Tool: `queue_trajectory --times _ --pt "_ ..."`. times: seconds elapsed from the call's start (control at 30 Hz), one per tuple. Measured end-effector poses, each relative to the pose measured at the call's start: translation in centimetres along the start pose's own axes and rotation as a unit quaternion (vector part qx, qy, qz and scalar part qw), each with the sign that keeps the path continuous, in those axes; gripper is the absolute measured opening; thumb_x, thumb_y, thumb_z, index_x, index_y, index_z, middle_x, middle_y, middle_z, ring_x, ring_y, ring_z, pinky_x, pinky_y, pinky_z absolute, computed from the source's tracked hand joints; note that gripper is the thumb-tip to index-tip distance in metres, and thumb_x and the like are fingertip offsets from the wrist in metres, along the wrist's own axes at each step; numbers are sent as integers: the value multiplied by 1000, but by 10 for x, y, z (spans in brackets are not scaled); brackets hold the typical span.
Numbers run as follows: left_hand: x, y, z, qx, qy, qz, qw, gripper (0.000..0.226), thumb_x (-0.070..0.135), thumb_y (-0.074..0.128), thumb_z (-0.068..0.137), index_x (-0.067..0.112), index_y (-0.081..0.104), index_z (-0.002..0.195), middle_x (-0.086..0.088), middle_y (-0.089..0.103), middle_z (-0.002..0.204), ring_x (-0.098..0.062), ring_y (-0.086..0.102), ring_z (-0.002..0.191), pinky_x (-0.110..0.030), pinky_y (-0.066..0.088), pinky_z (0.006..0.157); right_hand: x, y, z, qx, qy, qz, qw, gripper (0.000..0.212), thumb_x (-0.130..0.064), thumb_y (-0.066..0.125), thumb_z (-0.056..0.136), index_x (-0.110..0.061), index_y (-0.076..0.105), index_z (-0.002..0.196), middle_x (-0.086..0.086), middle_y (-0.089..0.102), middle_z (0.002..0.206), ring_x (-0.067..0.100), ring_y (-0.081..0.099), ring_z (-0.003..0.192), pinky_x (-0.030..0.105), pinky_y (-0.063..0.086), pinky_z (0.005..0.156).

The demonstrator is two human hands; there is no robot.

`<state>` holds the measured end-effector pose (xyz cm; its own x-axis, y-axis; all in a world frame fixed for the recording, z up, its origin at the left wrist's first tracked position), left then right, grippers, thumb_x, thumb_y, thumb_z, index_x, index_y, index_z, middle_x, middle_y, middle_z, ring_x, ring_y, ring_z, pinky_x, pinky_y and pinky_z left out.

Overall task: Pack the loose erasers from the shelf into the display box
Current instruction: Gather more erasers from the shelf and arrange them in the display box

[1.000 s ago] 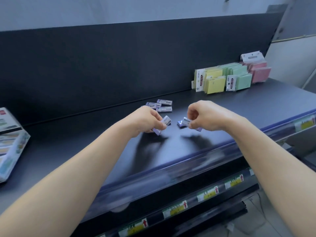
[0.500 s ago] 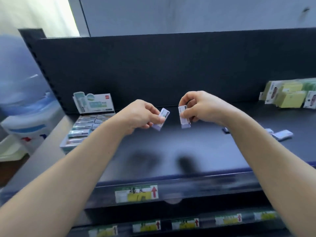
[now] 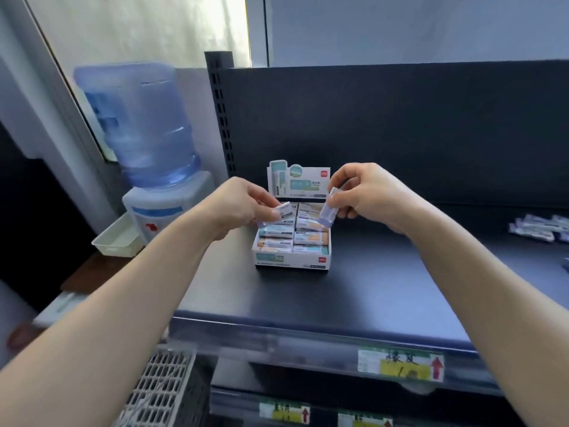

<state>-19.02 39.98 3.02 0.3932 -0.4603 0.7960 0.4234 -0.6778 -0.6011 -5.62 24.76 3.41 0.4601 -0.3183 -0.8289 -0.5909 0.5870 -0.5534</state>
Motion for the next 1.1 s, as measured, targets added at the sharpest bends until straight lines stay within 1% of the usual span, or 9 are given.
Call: queue_trajectory --times 0.1,0.17,0.3,0.5,0.57,0.67,0.77,0.9,1.1 --pt "-10 3 7 -18 11 34 999 13 8 74 78 9 75 91 2 64 70 -7 52 62 -17 41 58 -3 11 5 4 11 3 1000 13 2 64 82 -9 57 81 14 64 78 13 57 51 14 46 44" --pt "-13 7 12 -29 27 73 997 9 9 76 76 11 74 85 2 64 71 -8 54 64 -20 43 64 -3 15 5 9 19 3 1000 14 2 64 82 -9 56 79 15 64 79 15 59 55 15 48 45" --pt "-18 13 21 -21 63 147 987 10 10 78 74 16 70 73 5 63 66 -7 54 61 -22 43 64 0 17 4 11 30 7 999 14 2 64 83 -8 56 79 17 65 83 20 64 61 19 55 54" --pt "-21 11 24 -17 54 153 987 6 11 78 75 15 73 74 5 64 69 -7 56 65 -21 43 64 -2 19 6 -18 48 23 998 12 4 63 84 -6 57 81 8 60 74 21 67 63 32 60 71" --pt "-23 9 23 -31 45 144 988 8 9 77 75 16 73 72 6 61 66 -5 53 65 -20 41 65 -6 22 7 -38 58 35 997 12 7 62 85 -4 58 82 7 59 73 21 68 63 30 60 70" --pt "-26 7 21 -42 41 141 988 7 11 78 74 15 72 73 5 62 64 -6 53 63 -19 39 58 -11 28 5 -74 80 54 993 14 10 60 84 -3 58 81 8 60 74 22 67 64 27 60 67" --pt "-28 7 22 -14 45 139 989 13 12 80 72 10 68 77 4 59 65 -7 51 59 -19 40 54 -13 33 3 -97 98 69 988 17 14 57 84 -3 57 81 10 58 77 23 67 65 26 60 66" --pt "-32 4 20 15 47 126 991 8 10 76 76 12 68 76 5 61 68 -7 52 62 -20 39 53 -12 40 4 -118 110 58 985 22 18 56 82 -4 57 82 10 55 80 24 68 66 26 60 66" --pt "-37 -7 8 56 57 112 991 3 11 69 84 13 69 81 4 62 74 -8 53 67 -20 40 55 -16 61 8 -149 116 33 981 16 10 66 81 -2 57 86 12 62 78 24 70 66 27 61 66"
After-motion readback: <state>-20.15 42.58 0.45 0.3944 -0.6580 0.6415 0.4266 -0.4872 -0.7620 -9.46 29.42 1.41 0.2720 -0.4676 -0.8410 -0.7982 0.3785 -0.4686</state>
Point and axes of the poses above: each hand's wrist, its own z-axis towards the middle knuckle, its own y-axis out of the palm, x = y × z, the point moved 1 cm from there along z, towards the middle knuckle
